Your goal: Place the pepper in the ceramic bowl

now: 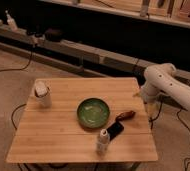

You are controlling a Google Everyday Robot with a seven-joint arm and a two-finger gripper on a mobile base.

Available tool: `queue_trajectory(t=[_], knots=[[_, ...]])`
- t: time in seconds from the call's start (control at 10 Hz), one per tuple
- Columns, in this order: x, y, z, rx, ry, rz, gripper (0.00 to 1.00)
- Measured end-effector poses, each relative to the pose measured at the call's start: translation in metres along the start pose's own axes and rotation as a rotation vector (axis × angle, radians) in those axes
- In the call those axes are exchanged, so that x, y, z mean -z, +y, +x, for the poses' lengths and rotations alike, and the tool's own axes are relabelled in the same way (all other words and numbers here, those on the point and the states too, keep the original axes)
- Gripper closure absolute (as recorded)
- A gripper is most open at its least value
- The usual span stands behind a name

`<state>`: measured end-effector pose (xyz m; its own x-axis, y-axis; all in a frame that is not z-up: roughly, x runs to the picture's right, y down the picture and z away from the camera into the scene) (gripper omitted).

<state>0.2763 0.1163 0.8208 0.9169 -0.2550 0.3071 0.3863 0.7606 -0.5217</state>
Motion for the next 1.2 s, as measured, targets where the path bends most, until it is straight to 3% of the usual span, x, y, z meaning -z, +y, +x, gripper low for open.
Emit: queue_trajectory(t=[0.2, 0.6, 1.2], knots=[[-0.015, 0.003, -0.007, 0.049, -0.019, 0.008, 0.20], [-0.015, 0.002, -0.008, 0.051, -0.021, 0.009, 0.20], [-0.059, 0.004, -0.023, 0.046, -0.120, 0.031, 0.20]])
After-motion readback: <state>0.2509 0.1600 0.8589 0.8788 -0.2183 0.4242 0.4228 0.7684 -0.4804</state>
